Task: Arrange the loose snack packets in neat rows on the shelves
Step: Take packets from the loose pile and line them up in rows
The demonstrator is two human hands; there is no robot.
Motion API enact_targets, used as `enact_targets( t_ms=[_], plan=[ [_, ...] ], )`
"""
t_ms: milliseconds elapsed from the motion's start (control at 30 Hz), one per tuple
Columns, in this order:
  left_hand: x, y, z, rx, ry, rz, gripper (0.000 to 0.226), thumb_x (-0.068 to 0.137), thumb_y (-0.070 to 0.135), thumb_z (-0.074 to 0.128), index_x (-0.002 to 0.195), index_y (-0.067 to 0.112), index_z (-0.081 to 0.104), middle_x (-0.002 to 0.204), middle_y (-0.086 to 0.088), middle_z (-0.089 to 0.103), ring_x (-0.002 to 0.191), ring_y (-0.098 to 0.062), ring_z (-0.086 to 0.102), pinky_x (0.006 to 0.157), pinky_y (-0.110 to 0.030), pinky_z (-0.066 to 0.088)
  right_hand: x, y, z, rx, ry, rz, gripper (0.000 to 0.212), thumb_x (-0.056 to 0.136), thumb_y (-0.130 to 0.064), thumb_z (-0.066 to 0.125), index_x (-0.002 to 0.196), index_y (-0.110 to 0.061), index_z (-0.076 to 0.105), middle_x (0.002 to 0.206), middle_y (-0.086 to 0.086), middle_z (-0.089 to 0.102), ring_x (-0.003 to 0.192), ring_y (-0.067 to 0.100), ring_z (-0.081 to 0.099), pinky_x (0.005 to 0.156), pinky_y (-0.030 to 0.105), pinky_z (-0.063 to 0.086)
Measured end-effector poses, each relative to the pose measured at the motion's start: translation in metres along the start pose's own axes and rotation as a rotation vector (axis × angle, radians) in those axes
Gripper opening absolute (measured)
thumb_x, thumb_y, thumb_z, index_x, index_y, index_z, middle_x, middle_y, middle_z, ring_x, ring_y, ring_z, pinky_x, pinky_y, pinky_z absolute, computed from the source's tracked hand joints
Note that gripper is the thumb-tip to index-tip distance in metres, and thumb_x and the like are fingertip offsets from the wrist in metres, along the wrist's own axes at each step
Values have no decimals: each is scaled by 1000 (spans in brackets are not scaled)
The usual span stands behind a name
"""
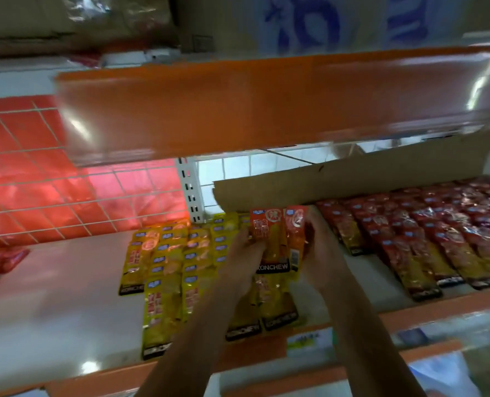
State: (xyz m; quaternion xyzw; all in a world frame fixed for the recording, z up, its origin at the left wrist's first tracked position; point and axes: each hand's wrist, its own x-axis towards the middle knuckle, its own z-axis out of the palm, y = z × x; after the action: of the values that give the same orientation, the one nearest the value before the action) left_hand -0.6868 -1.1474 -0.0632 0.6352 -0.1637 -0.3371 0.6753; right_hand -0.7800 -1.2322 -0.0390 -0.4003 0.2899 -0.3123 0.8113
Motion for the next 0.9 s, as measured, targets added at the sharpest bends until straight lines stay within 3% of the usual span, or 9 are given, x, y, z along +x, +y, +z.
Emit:
enact_targets(
  t_ms=[67,200,300,400,533,600,733,900],
  plan=[
    [1,-9,22,-34,-13,-36,31,86,-2,50,98,21,66,88,-5,73,80,-22,70,72,-35,56,2,-11,-21,-9,-18,47,38,97,-30,46,116,-3,64,115,21,66,106,37,64,90,53,52],
    [-1,-19,63,-79,-12,-24,29,87,-3,49,106,11,66,95,-13,72,85,-26,70,73,-37,58,6,-25,-58,-92,-80,144,39,98,-21,37,101,-5,72,105,21,70,93,34,68,86,47,54],
    [-2,-26,92,-123,18,-62,19,95,4,48,104,10,64,94,-12,71,77,-20,70,63,-28,55,6,-33,-76,-181,-26,98,33,99,-23,45,113,-1,65,112,23,66,103,39,64,94,54,50],
    [1,-29,111,-67,31,-101,23,101,15,44,101,12,67,99,-12,72,86,-24,69,75,-35,55,8,-37,-94,-370,119,-10,29,91,-32,62,113,-12,64,107,15,68,96,33,67,88,52,54],
    [6,-32,129,12,69,-141,22,98,17,50,89,15,70,81,-3,74,64,-10,68,54,-23,50,13,-47,-121,-456,224,-144,26,90,-23,65,114,-13,65,95,10,69,86,26,68,79,48,58],
    [8,-32,140,-18,76,-192,16,96,16,55,92,13,71,81,-3,75,70,-11,70,60,-25,55,18,-52,-134,-479,274,-155,24,90,-20,65,114,-16,64,92,2,68,84,20,67,76,44,59],
    [16,-28,162,-48,49,-197,13,95,20,58,94,14,69,92,-6,75,86,-19,72,76,-32,58,26,-59,-147,-501,288,-137,19,91,-22,63,110,-18,65,105,2,66,99,23,64,87,46,55],
    [27,-31,164,171,110,-94,19,96,20,57,80,25,66,91,-3,73,87,-18,70,82,-34,58,34,-72,-160,-566,364,-216,16,92,-15,60,106,-18,67,92,-6,66,85,11,63,71,29,53]
  ],
)
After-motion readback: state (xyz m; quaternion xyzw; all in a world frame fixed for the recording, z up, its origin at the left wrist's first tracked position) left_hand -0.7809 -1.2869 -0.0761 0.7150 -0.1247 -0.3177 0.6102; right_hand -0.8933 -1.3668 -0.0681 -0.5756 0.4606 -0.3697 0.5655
